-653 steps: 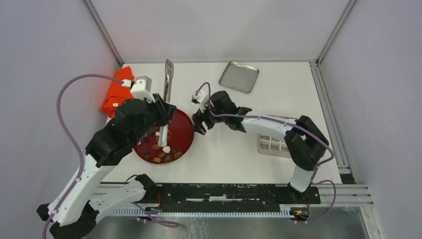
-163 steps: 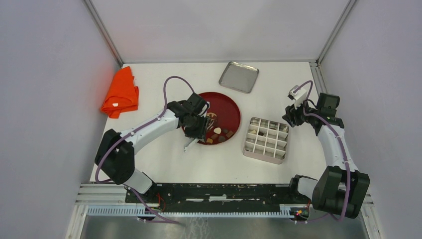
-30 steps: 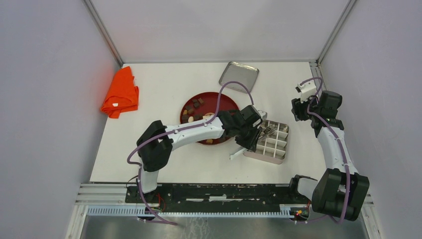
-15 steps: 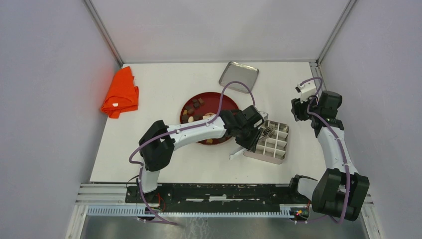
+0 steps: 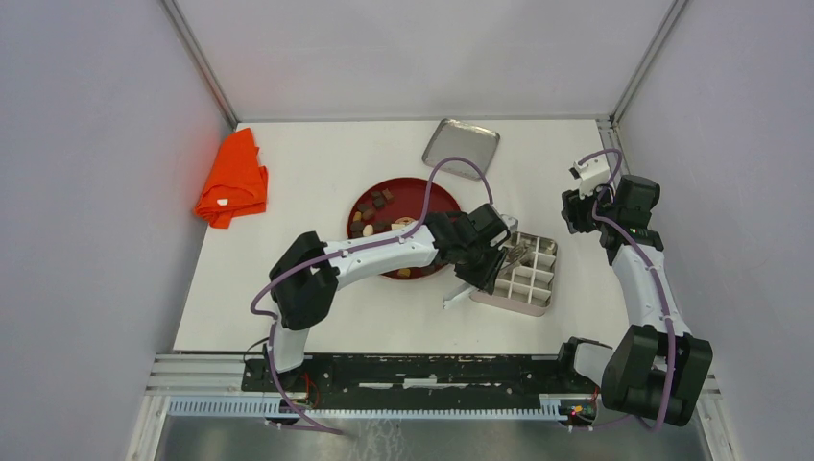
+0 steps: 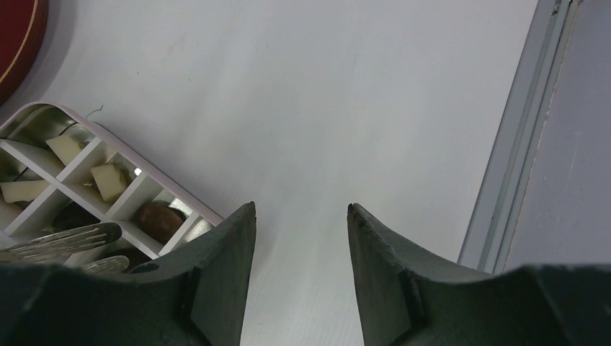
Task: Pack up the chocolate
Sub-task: Place the fake chocolate in the packing box, then pick up the fake chocolate from the plate.
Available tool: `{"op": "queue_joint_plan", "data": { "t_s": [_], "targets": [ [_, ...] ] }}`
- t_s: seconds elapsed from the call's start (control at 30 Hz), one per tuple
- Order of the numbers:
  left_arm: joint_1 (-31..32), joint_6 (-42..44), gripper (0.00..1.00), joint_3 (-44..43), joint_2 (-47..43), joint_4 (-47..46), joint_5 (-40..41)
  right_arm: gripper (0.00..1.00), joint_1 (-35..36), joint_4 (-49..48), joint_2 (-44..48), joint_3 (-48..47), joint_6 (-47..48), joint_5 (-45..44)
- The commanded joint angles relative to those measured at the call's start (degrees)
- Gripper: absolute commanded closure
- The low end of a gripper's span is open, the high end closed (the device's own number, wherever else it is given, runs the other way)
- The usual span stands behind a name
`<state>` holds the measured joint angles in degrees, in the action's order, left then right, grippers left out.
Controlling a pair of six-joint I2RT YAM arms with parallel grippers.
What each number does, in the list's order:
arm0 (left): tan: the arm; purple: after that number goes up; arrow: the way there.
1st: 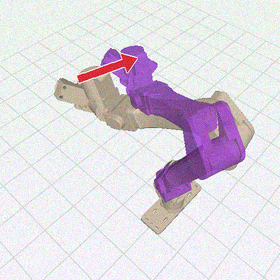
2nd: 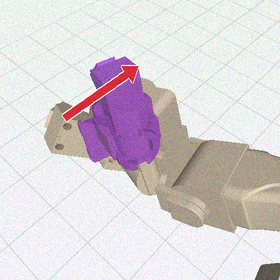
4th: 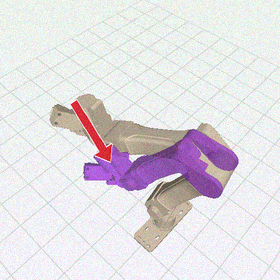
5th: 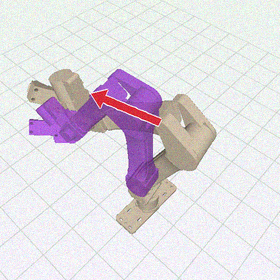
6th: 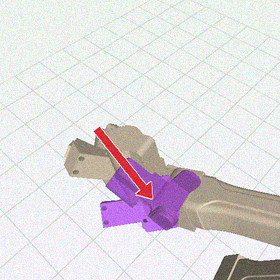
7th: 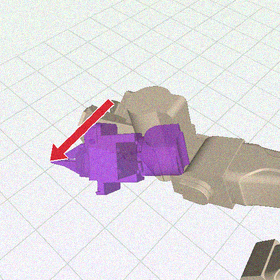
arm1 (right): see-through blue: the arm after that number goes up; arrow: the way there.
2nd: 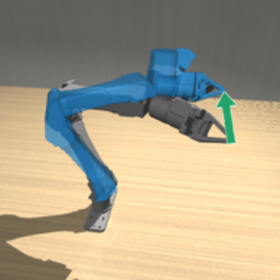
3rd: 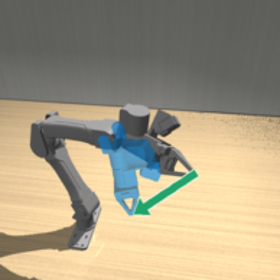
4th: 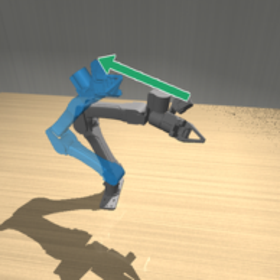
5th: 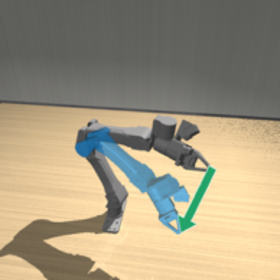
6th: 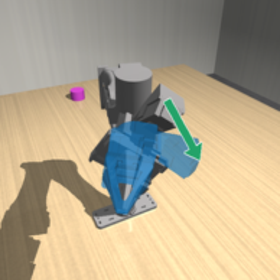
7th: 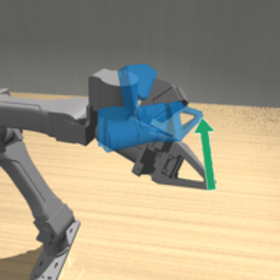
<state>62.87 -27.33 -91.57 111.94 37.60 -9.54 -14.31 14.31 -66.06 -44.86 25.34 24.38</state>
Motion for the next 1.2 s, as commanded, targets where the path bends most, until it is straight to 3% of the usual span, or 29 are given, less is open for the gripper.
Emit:
{"op": "queue_joint_plan", "data": {
  "t_s": [0.0, 0.27, 0.5, 0.9, 1.17],
  "targets": [
    [0.46, 0.99, 0.61, -0.39, -4.92, -4.28, -0.36, 0.44, -0.14, -0.42, 0.64, -0.49, 0.32, 1.01],
    [0.03, -0.05, 0.6, 5.26, -13.2, -5.73, 1.97, 0.44, -0.13, 0.0, 0.58, -0.58, 0.82, 2.79],
    [-2.51, -0.01, 0.6, 13.72, -21.44, -2.19, 8.13, 0.44, -0.17, 4.26, 0.24, -1.69, 6.04, 11.01],
    [-12.25, 3.02, 0.6, 22.33, -32.02, 6.82, 16.19, 0.44, 0.19, 9.64, -2.13, -3.21, 11.15, 17.21],
    [-19.34, 7.37, 0.59, 24.24, -32.32, 9.43, 14.73, 0.44, 0.33, 9.52, -2.49, -3.21, 11.05, 16.49]
  ]
}}
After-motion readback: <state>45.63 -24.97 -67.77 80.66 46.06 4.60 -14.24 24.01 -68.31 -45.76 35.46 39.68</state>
